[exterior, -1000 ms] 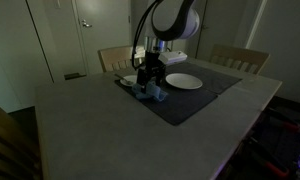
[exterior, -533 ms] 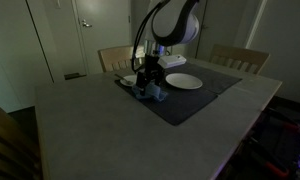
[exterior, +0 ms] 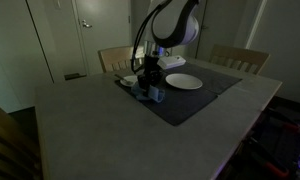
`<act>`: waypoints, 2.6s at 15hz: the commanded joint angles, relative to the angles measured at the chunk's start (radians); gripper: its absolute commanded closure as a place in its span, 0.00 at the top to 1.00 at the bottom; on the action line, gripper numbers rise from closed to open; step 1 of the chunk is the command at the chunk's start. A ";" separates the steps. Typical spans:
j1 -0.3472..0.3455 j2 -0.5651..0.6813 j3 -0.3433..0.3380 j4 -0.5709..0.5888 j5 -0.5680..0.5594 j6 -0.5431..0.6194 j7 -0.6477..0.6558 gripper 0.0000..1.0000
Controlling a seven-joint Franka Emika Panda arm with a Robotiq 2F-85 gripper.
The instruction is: Use the towel to wipe the plate
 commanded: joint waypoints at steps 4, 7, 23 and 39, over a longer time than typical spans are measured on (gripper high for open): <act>0.013 0.000 -0.018 0.024 -0.031 -0.017 -0.034 0.00; 0.001 -0.020 -0.009 0.030 -0.044 -0.034 -0.071 0.03; -0.059 -0.160 -0.091 0.039 -0.107 -0.153 -0.130 0.03; -0.163 -0.190 -0.132 -0.010 -0.099 -0.085 -0.162 0.12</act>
